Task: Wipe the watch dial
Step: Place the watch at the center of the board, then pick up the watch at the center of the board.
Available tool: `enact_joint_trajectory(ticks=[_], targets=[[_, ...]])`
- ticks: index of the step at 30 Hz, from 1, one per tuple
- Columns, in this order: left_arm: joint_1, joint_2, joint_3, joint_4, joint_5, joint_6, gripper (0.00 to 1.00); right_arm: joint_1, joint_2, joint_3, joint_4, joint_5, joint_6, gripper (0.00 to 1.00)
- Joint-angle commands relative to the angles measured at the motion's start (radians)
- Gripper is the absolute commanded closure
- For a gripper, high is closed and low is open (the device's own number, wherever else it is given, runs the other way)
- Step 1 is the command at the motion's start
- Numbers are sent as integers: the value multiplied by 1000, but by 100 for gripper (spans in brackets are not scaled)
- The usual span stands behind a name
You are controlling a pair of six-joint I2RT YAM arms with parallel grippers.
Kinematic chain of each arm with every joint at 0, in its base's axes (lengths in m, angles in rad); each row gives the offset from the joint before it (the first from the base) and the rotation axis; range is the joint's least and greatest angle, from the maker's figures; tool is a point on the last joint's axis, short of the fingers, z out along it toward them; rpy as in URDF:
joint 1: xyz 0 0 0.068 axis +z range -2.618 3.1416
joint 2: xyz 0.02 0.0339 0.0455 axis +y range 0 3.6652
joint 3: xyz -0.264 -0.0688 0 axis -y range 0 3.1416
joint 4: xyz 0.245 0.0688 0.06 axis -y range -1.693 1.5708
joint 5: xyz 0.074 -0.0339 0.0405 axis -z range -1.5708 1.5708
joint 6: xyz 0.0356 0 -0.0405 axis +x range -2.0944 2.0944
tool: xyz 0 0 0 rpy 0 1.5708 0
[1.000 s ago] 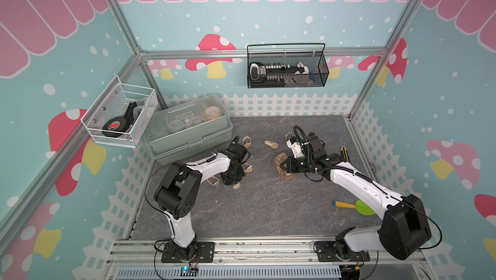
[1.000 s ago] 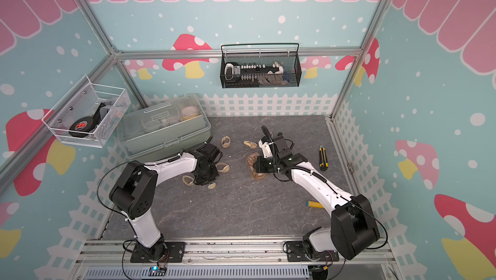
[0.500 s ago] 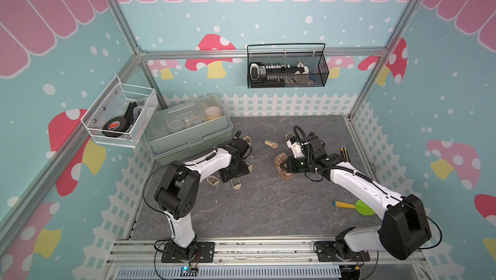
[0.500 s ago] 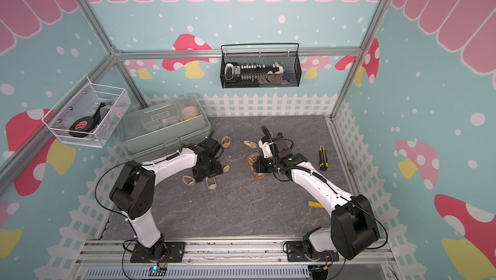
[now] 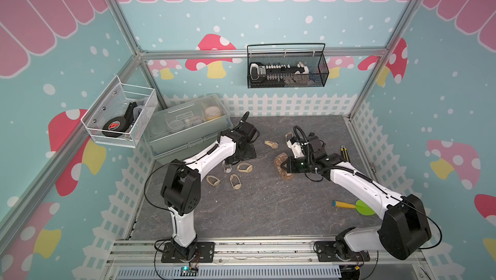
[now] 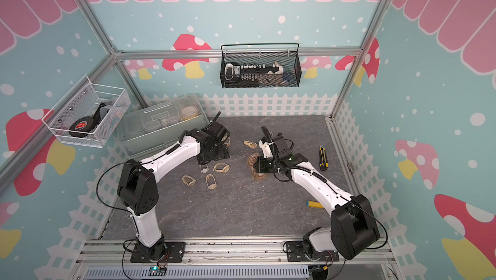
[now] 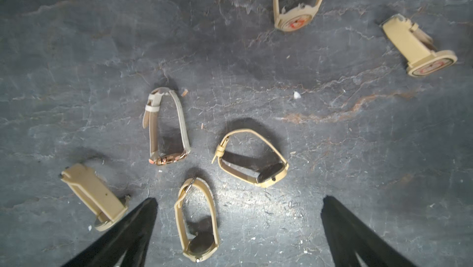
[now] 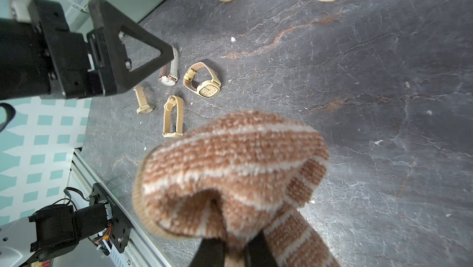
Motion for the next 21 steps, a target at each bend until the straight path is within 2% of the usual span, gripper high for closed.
enact_joint_trajectory(ticks=[1, 10, 21], targets=[[-6, 62, 84, -29, -83, 66, 2, 5, -20, 13, -14, 4, -7, 100], [-13, 225, 279, -15, -165, 135, 2, 5, -14, 22, -30, -11, 1, 100], [-10, 413, 480, -10, -150, 172, 5, 5, -10, 7, -34, -21, 17, 100]])
